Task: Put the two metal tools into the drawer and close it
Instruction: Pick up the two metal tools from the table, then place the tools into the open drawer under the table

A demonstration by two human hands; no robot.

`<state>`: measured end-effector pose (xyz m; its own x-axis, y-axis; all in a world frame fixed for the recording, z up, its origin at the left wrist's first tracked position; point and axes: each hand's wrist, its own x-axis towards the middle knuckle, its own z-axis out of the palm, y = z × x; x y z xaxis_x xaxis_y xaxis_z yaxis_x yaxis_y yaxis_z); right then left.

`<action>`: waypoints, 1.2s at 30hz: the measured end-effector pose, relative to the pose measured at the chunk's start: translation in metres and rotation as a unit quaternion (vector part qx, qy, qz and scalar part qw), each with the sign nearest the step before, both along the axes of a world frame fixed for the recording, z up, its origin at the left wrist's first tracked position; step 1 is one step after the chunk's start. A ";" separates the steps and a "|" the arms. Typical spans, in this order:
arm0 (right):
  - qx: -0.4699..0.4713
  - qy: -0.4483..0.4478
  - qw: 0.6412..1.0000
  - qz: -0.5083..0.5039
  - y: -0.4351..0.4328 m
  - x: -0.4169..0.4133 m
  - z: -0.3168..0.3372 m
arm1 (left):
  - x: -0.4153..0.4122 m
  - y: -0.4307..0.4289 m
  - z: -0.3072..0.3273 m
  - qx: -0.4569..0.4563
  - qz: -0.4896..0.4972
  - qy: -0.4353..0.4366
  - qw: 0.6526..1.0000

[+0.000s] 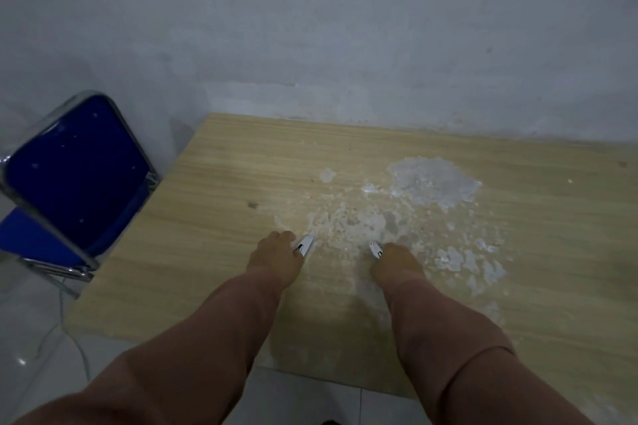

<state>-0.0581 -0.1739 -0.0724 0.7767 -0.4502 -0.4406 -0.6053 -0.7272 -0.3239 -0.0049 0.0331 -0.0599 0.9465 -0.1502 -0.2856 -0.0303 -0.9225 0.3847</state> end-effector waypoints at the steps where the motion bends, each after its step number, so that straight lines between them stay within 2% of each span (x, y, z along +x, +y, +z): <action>1: 0.015 -0.002 1.000 -0.002 0.001 -0.002 0.000 | 0.001 -0.004 -0.001 0.005 0.001 0.002 1.000; 7: 0.097 -0.037 0.994 -0.039 0.010 -0.024 0.000 | 0.007 -0.028 -0.008 0.104 0.012 0.044 0.993; 10: 0.127 -0.048 0.989 -0.057 0.011 -0.041 0.000 | 0.012 -0.032 -0.011 0.087 0.029 0.060 0.994; 13: 0.171 -0.049 0.982 -0.066 0.012 -0.054 0.004 | 0.014 -0.032 -0.007 0.082 0.006 0.084 0.993; 15: 0.195 -0.048 0.977 -0.078 0.010 -0.062 0.007 | 0.012 -0.035 -0.003 0.034 0.018 0.103 0.994; 17: 0.264 -0.058 0.954 -0.132 0.007 -0.066 0.010 | 0.006 -0.042 0.002 -0.086 0.076 0.140 0.983; 20: 0.377 -0.096 0.891 -0.233 -0.001 -0.077 0.018 | -0.015 -0.065 0.015 -0.230 0.113 0.230 0.939; 24: 0.418 -0.157 0.845 -0.295 -0.022 -0.099 0.022 | -0.054 -0.105 0.032 -0.327 0.105 0.300 0.890; 28: 0.421 -0.190 0.820 -0.339 -0.054 -0.130 0.022 | -0.096 -0.147 0.036 -0.383 0.090 0.346 0.852; 36: 0.397 -0.235 0.768 -0.444 -0.144 -0.233 0.016 | -0.188 -0.243 0.033 -0.390 0.059 0.413 0.821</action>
<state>-0.2916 -0.3183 -0.0564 0.4755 -0.6289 -0.6152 -0.4298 0.4441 -0.7862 -0.1934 -0.2101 -0.0272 0.4988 -0.5138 -0.6980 0.6095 -0.3647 0.7039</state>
